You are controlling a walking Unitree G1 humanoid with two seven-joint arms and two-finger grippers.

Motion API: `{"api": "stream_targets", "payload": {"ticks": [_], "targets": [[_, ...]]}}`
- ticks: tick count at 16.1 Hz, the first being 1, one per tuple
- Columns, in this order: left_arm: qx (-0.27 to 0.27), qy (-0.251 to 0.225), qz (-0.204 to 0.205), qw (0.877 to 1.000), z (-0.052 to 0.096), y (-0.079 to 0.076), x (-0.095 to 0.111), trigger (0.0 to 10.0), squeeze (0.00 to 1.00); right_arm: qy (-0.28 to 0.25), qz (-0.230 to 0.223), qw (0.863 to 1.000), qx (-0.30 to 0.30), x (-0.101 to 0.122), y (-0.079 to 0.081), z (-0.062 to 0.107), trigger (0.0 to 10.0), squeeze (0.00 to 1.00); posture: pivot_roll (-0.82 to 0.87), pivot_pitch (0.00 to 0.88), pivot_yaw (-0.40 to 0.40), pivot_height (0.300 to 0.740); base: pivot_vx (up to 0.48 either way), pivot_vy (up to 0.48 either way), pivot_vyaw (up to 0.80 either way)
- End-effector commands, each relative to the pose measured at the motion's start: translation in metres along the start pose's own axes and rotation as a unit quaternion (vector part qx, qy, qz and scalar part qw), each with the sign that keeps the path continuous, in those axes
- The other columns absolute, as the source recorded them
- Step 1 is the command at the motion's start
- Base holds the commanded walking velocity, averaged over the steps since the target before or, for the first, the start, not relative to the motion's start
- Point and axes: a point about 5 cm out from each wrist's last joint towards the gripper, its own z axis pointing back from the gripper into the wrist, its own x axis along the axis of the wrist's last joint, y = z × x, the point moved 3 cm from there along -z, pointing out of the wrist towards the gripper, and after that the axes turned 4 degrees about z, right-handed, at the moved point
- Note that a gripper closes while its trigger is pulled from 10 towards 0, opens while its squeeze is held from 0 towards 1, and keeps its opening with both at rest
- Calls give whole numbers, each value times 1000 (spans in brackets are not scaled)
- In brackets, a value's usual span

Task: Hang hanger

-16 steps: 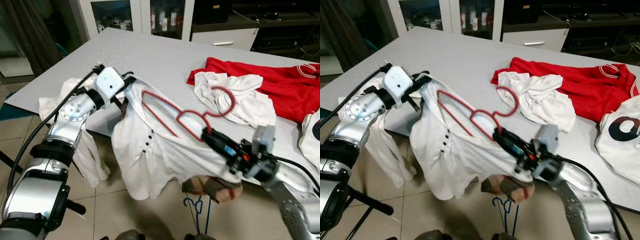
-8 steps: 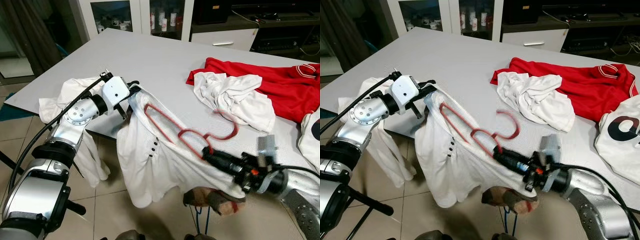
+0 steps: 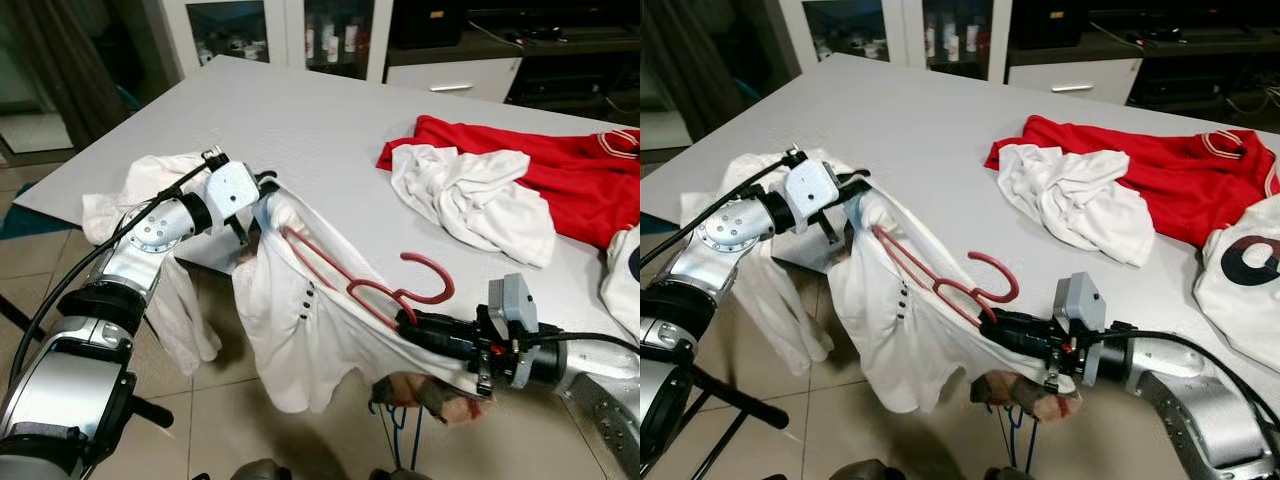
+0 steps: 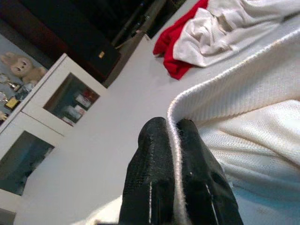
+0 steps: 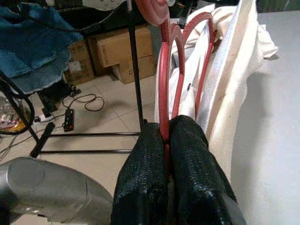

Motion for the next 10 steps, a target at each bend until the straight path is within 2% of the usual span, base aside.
{"api": "stream_targets", "payload": {"ticks": [1, 2, 4, 6, 10], "targets": [[52, 26, -1, 998, 18, 30, -7, 0, 0, 48, -11, 999, 20, -13, 4, 11, 10000, 0, -48, 0, 39, 740, 0, 0, 0], [45, 30, -3, 999, 19, 28, -9, 0, 0, 52, -7, 998, 17, -13, 2, 11, 10000, 0, -48, 0, 39, 740, 0, 0, 0], [30, 34, -1, 999, 18, 21, -11, 0, 0, 15, -9, 1000, 4, 0, -4, 9, 10000, 0, -50, 0, 39, 740, 0, 0, 0], [20, 39, 11, 999, 16, 11, -17, 0, 0, -61, -40, 997, 6, 23, -8, 12, 10000, 0, -50, 0, 38, 740, 0, 0, 0], [12, 43, 28, 999, 17, -2, -25, 0, 0, -110, -81, 990, 27, 35, -8, 25, 10000, 0, -45, 0, 37, 740, 0, 0, 0]]}}
